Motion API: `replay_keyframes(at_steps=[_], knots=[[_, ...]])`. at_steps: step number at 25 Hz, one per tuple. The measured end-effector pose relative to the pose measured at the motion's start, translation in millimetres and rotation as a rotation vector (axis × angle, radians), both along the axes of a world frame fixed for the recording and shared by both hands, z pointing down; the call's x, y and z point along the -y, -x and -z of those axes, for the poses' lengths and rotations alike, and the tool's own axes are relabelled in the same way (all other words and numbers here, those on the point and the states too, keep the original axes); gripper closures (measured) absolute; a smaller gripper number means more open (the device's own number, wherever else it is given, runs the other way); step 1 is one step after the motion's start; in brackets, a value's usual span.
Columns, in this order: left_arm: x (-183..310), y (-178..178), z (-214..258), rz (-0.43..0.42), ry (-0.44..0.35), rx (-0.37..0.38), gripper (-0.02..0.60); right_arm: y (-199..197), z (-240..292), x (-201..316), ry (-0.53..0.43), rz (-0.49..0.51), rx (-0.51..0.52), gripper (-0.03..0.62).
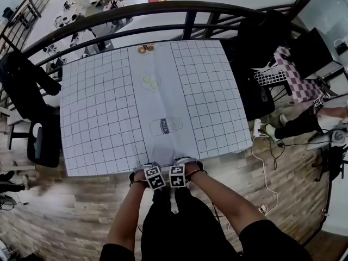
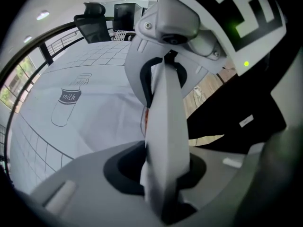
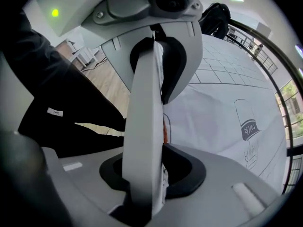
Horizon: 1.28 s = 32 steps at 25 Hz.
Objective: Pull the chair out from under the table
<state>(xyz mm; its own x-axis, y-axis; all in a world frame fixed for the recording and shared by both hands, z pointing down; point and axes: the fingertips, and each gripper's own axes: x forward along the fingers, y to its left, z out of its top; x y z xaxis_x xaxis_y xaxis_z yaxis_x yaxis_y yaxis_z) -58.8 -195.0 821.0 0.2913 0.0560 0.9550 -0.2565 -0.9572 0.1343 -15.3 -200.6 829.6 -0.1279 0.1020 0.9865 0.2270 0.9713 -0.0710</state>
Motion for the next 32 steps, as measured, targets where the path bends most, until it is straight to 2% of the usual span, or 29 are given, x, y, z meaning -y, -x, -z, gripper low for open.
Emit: replay_keyframes(at_steps=[2, 4, 6, 13, 22, 32], knots=[[2.3, 1.1, 5.9, -0.010, -0.015, 0.006, 0.491, 1.3, 6.1, 3.8, -0.027, -0.012, 0.008, 0.480], [3.1, 4.4, 6.5, -0.019, -0.040, 0.015, 0.486, 4.8, 6.8, 6.6, -0.070, -0.033, 0.024, 0.529], [4.6, 4.7, 5.7, -0.030, -0.059, 0.022, 0.490, 4.2, 5.9, 9.9, -0.094, -0.036, 0.027, 0.526], [2.0, 3.8, 7.8, -0.035, -0.071, 0.017, 0.495, 3.5, 8.0, 7.9, -0.071, -0.039, 0.029, 0.523], [-21.7, -2.5, 8.2, -0.005, -0.064, 0.012, 0.491, -2.1, 9.2, -14.5, -0.075, -0.039, 0.039, 0.520], [-52.4, -7.1, 9.1, -0.010, -0.062, 0.011, 0.488, -6.4, 10.2, -45.8, -0.063, -0.065, 0.042, 0.519]])
